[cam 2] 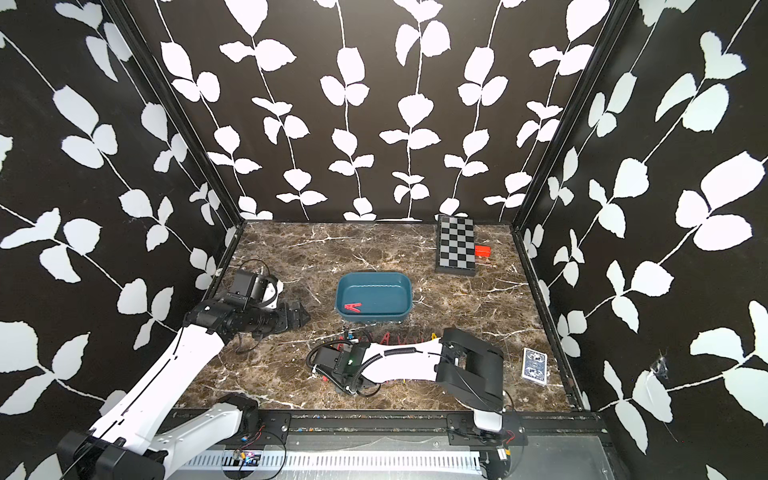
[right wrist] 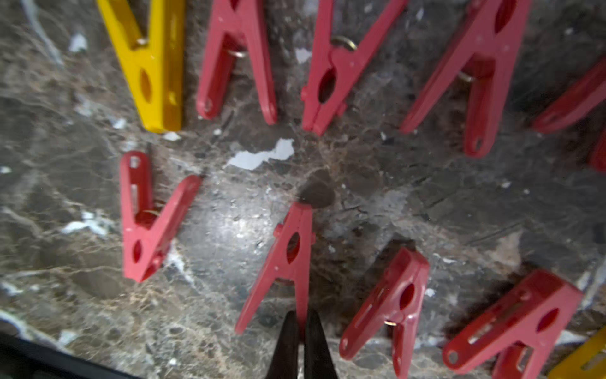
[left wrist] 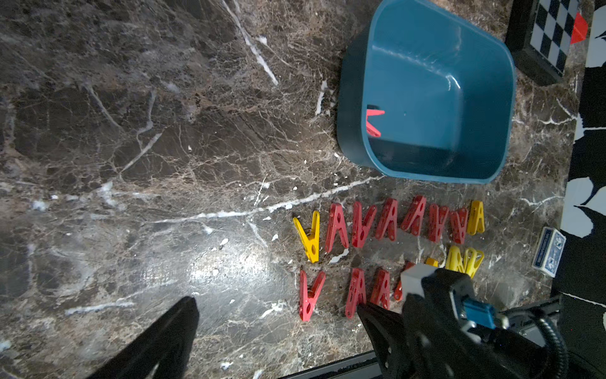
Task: Take the clothespins out of the storage box
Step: Place the clothespin at the center of the board.
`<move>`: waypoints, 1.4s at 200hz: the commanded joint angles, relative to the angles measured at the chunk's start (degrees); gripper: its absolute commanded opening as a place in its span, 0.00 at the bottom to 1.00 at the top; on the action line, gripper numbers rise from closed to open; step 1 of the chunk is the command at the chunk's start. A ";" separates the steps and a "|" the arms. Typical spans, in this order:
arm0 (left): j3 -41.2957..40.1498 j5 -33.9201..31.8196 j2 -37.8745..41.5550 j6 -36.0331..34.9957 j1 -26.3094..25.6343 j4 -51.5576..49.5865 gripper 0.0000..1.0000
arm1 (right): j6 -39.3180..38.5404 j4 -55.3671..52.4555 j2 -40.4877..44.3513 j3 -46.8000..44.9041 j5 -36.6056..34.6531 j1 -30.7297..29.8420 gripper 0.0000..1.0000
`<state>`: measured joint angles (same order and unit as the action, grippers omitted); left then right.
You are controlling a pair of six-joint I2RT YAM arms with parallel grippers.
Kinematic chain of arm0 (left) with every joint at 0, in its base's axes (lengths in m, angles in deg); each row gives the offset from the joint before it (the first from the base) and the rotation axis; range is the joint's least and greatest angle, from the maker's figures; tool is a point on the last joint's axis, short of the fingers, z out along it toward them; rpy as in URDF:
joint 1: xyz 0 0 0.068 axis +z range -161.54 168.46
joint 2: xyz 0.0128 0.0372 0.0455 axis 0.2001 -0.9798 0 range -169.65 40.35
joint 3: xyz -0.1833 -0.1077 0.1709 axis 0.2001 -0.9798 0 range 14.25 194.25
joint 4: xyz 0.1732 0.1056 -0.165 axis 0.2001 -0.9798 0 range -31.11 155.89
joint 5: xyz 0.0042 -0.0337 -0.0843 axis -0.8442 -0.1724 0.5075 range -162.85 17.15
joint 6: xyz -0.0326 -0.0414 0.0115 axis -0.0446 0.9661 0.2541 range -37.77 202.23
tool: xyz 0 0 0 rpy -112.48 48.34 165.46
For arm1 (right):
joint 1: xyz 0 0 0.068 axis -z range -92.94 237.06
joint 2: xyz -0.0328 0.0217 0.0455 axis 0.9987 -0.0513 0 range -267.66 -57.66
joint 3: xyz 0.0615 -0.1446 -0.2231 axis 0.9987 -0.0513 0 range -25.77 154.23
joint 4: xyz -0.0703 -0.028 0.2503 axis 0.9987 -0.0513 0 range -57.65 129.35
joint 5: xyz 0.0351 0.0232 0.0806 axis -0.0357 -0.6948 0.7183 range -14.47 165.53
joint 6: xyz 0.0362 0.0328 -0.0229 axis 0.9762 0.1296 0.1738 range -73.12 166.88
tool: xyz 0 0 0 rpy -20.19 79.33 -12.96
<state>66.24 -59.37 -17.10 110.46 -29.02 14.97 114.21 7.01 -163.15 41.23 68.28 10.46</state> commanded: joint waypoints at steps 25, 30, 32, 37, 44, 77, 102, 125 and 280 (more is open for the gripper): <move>-0.48 0.49 1.71 -1.47 0.34 -1.37 0.99 | 3.68 -0.76 -1.77 0.33 0.30 -1.52 0.00; -0.55 0.48 1.69 -1.42 0.34 -1.37 0.99 | 3.77 -1.05 -1.76 0.39 0.11 -1.56 0.00; -0.57 0.49 1.70 -1.42 0.34 -1.38 0.99 | 3.84 -1.17 -1.74 0.45 0.08 -1.59 0.00; -0.65 0.54 1.65 -1.47 0.34 -1.35 0.99 | 3.94 -1.49 -1.61 0.49 -0.17 -1.69 0.00; -0.61 0.52 1.64 -1.38 0.34 -1.30 0.99 | 4.04 -1.84 -1.36 0.51 -0.35 -1.79 0.00; -1.02 1.09 1.59 -0.83 0.34 -0.46 0.99 | 4.36 -1.44 -0.66 -0.18 -0.46 -2.33 0.00; -0.92 1.38 1.42 -0.77 0.34 -0.18 0.99 | 4.08 -1.49 -0.11 -0.38 -1.37 -2.33 0.05; -1.01 1.37 1.17 -0.63 0.34 0.01 0.99 | 3.61 -1.38 0.15 -0.33 -1.70 -2.31 0.13; 3.35 4.29 -12.95 -0.02 -0.01 6.52 0.82 | -9.50 5.56 20.12 -5.75 -10.50 6.92 0.91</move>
<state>66.96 -55.99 -27.44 110.89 -29.02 19.56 106.78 11.28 -146.58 37.25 60.35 14.70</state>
